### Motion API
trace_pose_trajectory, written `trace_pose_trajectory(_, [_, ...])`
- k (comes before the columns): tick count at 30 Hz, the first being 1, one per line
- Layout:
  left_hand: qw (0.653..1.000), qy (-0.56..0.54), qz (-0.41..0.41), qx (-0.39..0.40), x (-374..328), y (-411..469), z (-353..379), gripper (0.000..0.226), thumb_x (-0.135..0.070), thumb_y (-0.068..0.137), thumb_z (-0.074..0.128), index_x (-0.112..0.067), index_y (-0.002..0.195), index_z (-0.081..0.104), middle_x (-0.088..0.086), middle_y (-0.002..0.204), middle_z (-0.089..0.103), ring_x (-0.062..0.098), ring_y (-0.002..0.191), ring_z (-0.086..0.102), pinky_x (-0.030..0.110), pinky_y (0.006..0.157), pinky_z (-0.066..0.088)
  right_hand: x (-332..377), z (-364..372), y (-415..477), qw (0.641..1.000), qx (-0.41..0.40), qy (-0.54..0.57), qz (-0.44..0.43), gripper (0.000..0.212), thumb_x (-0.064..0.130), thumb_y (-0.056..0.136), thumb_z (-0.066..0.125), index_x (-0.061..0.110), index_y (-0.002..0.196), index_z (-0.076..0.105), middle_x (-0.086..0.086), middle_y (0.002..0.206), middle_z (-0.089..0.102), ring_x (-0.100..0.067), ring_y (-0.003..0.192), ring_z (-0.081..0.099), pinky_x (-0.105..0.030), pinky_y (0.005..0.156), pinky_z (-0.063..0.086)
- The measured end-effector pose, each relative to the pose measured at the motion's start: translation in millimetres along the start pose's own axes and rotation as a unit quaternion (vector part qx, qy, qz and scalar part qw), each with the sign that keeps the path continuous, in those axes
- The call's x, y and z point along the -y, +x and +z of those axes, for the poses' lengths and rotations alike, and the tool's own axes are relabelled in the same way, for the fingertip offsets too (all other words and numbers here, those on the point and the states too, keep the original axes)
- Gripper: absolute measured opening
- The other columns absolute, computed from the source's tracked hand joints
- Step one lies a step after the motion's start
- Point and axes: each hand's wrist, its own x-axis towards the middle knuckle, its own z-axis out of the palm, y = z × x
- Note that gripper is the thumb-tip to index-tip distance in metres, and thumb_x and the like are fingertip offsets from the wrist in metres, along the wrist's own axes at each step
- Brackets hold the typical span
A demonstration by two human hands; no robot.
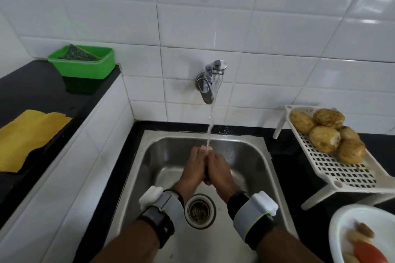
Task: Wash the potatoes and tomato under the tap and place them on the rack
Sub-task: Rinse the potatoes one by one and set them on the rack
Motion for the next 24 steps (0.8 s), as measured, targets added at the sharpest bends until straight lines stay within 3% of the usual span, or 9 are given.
trace_pose_trajectory(4, [0.994, -0.08, -0.051, -0.061, -4, 6, -2, 0.029, -0.027, 0.102, 0.036, -0.007, 0.093, 0.056, 0.011, 0.077, 0.056, 0.016, 0.055, 0.05, 0.019, 0.038, 0.035, -7, 12, -10, 0.998, -0.008, -0.044, -0.051, 0.049, 0.038, 0.106, 0.028, 0.007, 0.097, 0.064, -0.011, 0.08, 0.066, -0.01, 0.062, 0.061, -0.015, 0.048, 0.043])
trace_pose_trajectory(6, [0.984, -0.145, -0.09, -0.048, -10, 3, -3, 0.03, -0.023, 0.102, 0.037, -0.006, 0.095, 0.061, 0.012, 0.078, 0.059, 0.018, 0.059, 0.055, 0.016, 0.036, 0.039, -11, 12, -14, 0.996, -0.027, -0.051, -0.064, 0.037, 0.036, 0.106, 0.031, 0.014, 0.098, 0.059, -0.006, 0.092, 0.065, -0.007, 0.076, 0.062, -0.01, 0.055, 0.043])
trace_pose_trajectory(8, [0.979, -0.172, -0.104, -0.02, -15, -3, -4, 0.032, -0.024, 0.104, 0.035, -0.006, 0.097, 0.062, 0.01, 0.075, 0.059, 0.017, 0.058, 0.054, 0.013, 0.035, 0.037, -13, 12, -16, 0.996, -0.044, -0.036, -0.065, 0.031, 0.032, 0.105, 0.035, 0.01, 0.105, 0.057, -0.001, 0.093, 0.064, -0.004, 0.08, 0.061, -0.009, 0.057, 0.044])
trace_pose_trajectory(12, [0.995, -0.075, -0.061, 0.006, -7, -10, 4, 0.025, -0.028, 0.101, 0.038, -0.011, 0.099, 0.057, 0.004, 0.078, 0.058, 0.012, 0.062, 0.052, 0.014, 0.04, 0.039, -8, 9, -10, 0.998, -0.037, 0.055, -0.002, 0.037, 0.028, 0.105, 0.036, 0.001, 0.096, 0.06, -0.011, 0.074, 0.063, -0.015, 0.06, 0.059, -0.026, 0.047, 0.047])
trace_pose_trajectory(15, [0.999, -0.026, 0.008, 0.032, 3, -16, 6, 0.022, -0.027, 0.104, 0.035, -0.017, 0.111, 0.053, 0.007, 0.095, 0.062, 0.014, 0.079, 0.059, 0.026, 0.062, 0.05, -4, -2, -1, 0.994, -0.01, 0.087, 0.062, 0.043, 0.028, 0.105, 0.029, 0.012, 0.086, 0.064, 0.002, 0.05, 0.049, -0.007, 0.041, 0.04, -0.021, 0.04, 0.03])
trace_pose_trajectory(17, [0.998, -0.028, 0.04, 0.05, 6, -19, 4, 0.022, -0.026, 0.105, 0.036, -0.019, 0.119, 0.052, 0.004, 0.102, 0.064, 0.013, 0.088, 0.061, 0.027, 0.072, 0.052, 0, -5, 1, 0.989, -0.002, 0.109, 0.099, 0.042, 0.029, 0.104, 0.029, 0.016, 0.085, 0.064, 0.007, 0.045, 0.046, -0.005, 0.037, 0.036, -0.019, 0.039, 0.027])
trace_pose_trajectory(21, [0.999, -0.003, 0.054, 0.001, 6, -13, -2, 0.019, -0.016, 0.103, 0.041, -0.018, 0.119, 0.049, 0.008, 0.105, 0.063, 0.012, 0.082, 0.06, 0.02, 0.059, 0.052, 2, 6, 0, 0.997, -0.026, 0.061, 0.044, 0.033, 0.02, 0.101, 0.033, 0.013, 0.083, 0.06, -0.005, 0.069, 0.056, -0.011, 0.055, 0.05, -0.024, 0.046, 0.037])
trace_pose_trajectory(24, [0.998, -0.008, 0.04, -0.042, 4, -4, -4, 0.02, -0.014, 0.101, 0.042, -0.016, 0.119, 0.05, 0.006, 0.101, 0.062, 0.011, 0.076, 0.058, 0.016, 0.048, 0.048, 1, 9, -4, 0.999, -0.025, 0.036, -0.01, 0.023, 0.018, 0.1, 0.039, 0.014, 0.108, 0.06, -0.006, 0.098, 0.067, -0.019, 0.085, 0.064, -0.026, 0.06, 0.052])
